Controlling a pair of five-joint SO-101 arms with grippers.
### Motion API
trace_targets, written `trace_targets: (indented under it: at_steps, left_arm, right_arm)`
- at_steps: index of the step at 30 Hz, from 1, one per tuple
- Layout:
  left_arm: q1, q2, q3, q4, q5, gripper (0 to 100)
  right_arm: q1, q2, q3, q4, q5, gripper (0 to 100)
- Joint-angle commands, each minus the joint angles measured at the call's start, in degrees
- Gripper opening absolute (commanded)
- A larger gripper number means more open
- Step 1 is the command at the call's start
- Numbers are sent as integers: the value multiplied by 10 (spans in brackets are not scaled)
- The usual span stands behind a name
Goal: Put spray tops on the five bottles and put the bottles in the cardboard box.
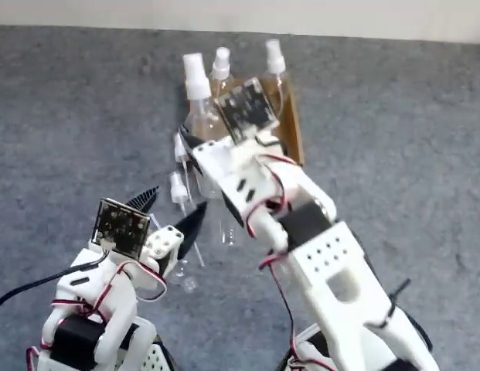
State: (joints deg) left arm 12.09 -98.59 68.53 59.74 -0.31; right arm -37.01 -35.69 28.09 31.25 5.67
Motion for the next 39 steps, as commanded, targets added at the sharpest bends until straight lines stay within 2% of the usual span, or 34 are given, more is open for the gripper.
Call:
trace_targets:
  at_steps: [1,8,16,20,24,28,31,35,38,39]
  left_arm:
    - [14,-1,7,-21,-6,273]
    - [-44,0,50,-101,-8,274]
    - [-51,0,54,-107,-26,248]
    - [-50,0,51,-105,-26,239]
    - [-52,0,51,-104,-26,235]
    - [-55,-3,54,-104,-28,234]
    - [-89,-2,55,-106,-26,224]
    - [-143,-1,59,-135,-25,112]
    - [-156,0,87,-178,-8,3]
    - [-156,0,92,-187,1,4]
  right_arm:
    - [-36,8,-75,36,-4,3]
    - [-66,-44,-81,123,-3,3]
    - [-62,-166,-80,196,-1,3]
    - [-62,-175,-80,205,0,3]
    - [-45,-134,-80,187,14,3]
    - [17,-52,-83,128,19,3]
    - [58,20,-98,98,20,3]
    - [93,121,-151,65,35,3]
    - [103,185,-192,30,37,3]
    - [103,203,-204,16,39,3]
